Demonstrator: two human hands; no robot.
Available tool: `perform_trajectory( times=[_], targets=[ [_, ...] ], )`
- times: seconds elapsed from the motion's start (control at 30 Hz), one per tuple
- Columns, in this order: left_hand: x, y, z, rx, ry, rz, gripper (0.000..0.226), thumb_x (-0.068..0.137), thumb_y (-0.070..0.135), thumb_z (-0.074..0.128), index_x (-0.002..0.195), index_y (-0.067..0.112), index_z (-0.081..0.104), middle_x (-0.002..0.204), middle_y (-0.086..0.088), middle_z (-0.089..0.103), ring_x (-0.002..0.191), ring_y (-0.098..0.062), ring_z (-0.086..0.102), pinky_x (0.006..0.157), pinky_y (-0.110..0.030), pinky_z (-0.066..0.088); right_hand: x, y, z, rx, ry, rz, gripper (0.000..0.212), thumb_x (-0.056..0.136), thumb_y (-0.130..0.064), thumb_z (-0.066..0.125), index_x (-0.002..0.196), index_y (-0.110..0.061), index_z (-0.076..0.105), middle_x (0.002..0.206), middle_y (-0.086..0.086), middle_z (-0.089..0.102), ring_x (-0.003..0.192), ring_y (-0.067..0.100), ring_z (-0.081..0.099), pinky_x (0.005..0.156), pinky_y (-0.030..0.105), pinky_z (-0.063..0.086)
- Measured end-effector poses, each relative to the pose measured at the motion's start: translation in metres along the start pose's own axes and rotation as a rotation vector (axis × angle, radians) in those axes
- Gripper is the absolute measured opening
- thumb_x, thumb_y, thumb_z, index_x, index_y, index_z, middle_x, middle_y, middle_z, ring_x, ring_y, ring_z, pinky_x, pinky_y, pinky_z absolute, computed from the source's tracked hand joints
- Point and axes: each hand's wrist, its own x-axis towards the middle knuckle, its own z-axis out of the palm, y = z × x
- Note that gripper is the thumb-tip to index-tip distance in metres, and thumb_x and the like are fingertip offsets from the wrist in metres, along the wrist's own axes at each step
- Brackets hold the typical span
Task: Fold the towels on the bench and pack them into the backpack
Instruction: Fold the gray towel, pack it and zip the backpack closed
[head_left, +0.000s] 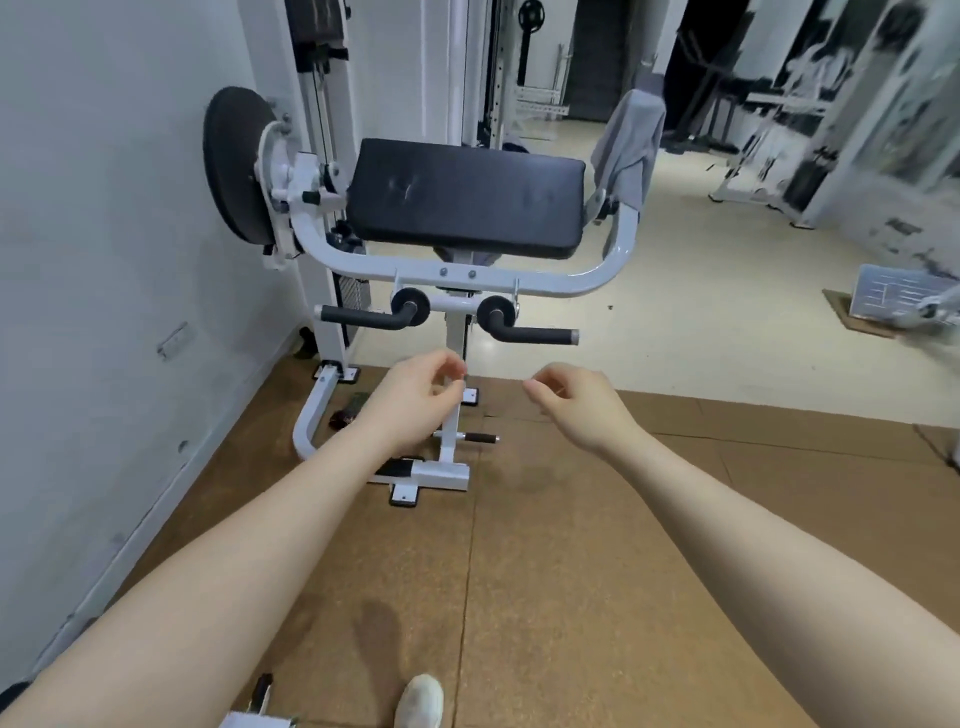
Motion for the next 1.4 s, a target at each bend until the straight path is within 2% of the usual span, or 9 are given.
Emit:
perform_trajectory(
  times=[0.17, 0.27, 0.4, 0.53, 0.83, 0.97, 1.13, 1.27, 1.4],
  targets=[
    [0.110, 0.006, 0.026, 0.016, -0.029, 0.084, 0.022, 0.093, 0.022, 0.047, 0.113, 0.019, 0.055, 0.107, 0.008, 0.056, 0.085, -0.007, 0.052, 0.065, -0.018, 0.038, 0.076, 0.049, -0.022, 0.083, 0.136, 0.103, 0.021, 0.092, -0.032, 0.050, 0.092, -0.015, 0.062, 0.091, -0.001, 0.064, 0.090, 0.019, 0.061, 0.073, 0.026, 0.042],
    [0.183, 0.006, 0.037, -0.003, -0.064, 0.139, 0.023, 0.093, 0.020, 0.047, 0.114, 0.016, 0.056, 0.109, 0.006, 0.058, 0.088, -0.010, 0.053, 0.074, -0.020, 0.037, 0.136, 0.075, -0.034, 0.090, 0.190, 0.152, 0.022, 0.092, -0.032, 0.050, 0.094, -0.014, 0.063, 0.092, -0.002, 0.064, 0.092, 0.019, 0.061, 0.073, 0.025, 0.039],
    [0.290, 0.011, 0.042, -0.019, -0.089, 0.176, 0.018, 0.091, 0.020, 0.047, 0.107, 0.017, 0.056, 0.106, 0.007, 0.058, 0.084, -0.021, 0.060, 0.066, -0.029, 0.045, 0.220, 0.096, -0.060, 0.065, 0.235, 0.188, 0.024, 0.092, -0.032, 0.048, 0.098, -0.013, 0.062, 0.093, -0.004, 0.062, 0.092, 0.016, 0.057, 0.075, 0.025, 0.039],
    [0.386, 0.021, 0.051, -0.018, -0.108, 0.232, 0.017, 0.090, 0.020, 0.048, 0.105, 0.019, 0.056, 0.107, 0.006, 0.059, 0.081, -0.011, 0.055, 0.067, -0.025, 0.041, 0.297, 0.113, -0.092, 0.041, 0.309, 0.191, 0.025, 0.093, -0.032, 0.048, 0.103, -0.014, 0.062, 0.101, -0.005, 0.062, 0.095, 0.015, 0.056, 0.079, 0.027, 0.042],
    [0.546, 0.044, 0.091, -0.036, -0.081, 0.259, 0.021, 0.090, 0.017, 0.048, 0.109, 0.017, 0.056, 0.108, 0.000, 0.062, 0.089, -0.017, 0.058, 0.078, -0.028, 0.046, 0.441, 0.184, -0.154, 0.184, 0.460, 0.200, 0.036, 0.094, -0.031, 0.047, 0.123, -0.012, 0.055, 0.120, -0.001, 0.058, 0.111, 0.016, 0.054, 0.092, 0.032, 0.044],
    [0.615, 0.067, 0.113, -0.055, -0.022, 0.278, 0.024, 0.090, 0.015, 0.048, 0.114, 0.016, 0.053, 0.108, 0.003, 0.059, 0.089, -0.019, 0.059, 0.079, -0.027, 0.044, 0.516, 0.223, -0.194, 0.215, 0.456, 0.122, 0.043, 0.096, -0.031, 0.045, 0.135, -0.013, 0.046, 0.138, 0.001, 0.049, 0.124, 0.019, 0.047, 0.101, 0.033, 0.039],
    [0.704, 0.099, 0.148, -0.122, 0.063, 0.224, 0.032, 0.091, 0.016, 0.049, 0.122, 0.020, 0.048, 0.111, 0.008, 0.056, 0.074, -0.008, 0.057, 0.068, -0.015, 0.045, 0.621, 0.271, -0.251, 0.143, 0.432, -0.051, 0.041, 0.099, -0.020, 0.036, 0.138, -0.010, 0.040, 0.141, 0.009, 0.045, 0.131, 0.023, 0.039, 0.108, 0.036, 0.034],
    [0.761, 0.118, 0.164, -0.159, 0.148, 0.136, 0.034, 0.090, 0.017, 0.049, 0.124, 0.021, 0.047, 0.115, 0.007, 0.056, 0.079, -0.012, 0.057, 0.079, -0.024, 0.046, 0.701, 0.294, -0.294, 0.094, 0.433, -0.144, 0.044, 0.099, -0.017, 0.033, 0.143, -0.013, 0.033, 0.152, 0.007, 0.029, 0.141, 0.020, 0.025, 0.115, 0.033, 0.022],
    [0.799, 0.128, 0.177, -0.169, 0.219, 0.094, 0.035, 0.090, 0.016, 0.049, 0.124, 0.022, 0.047, 0.115, 0.010, 0.055, 0.076, -0.007, 0.057, 0.074, -0.016, 0.044, 0.762, 0.311, -0.316, 0.018, 0.396, -0.170, 0.045, 0.099, -0.020, 0.034, 0.143, -0.015, 0.032, 0.148, 0.007, 0.035, 0.137, 0.024, 0.029, 0.112, 0.040, 0.027]
  ],
)
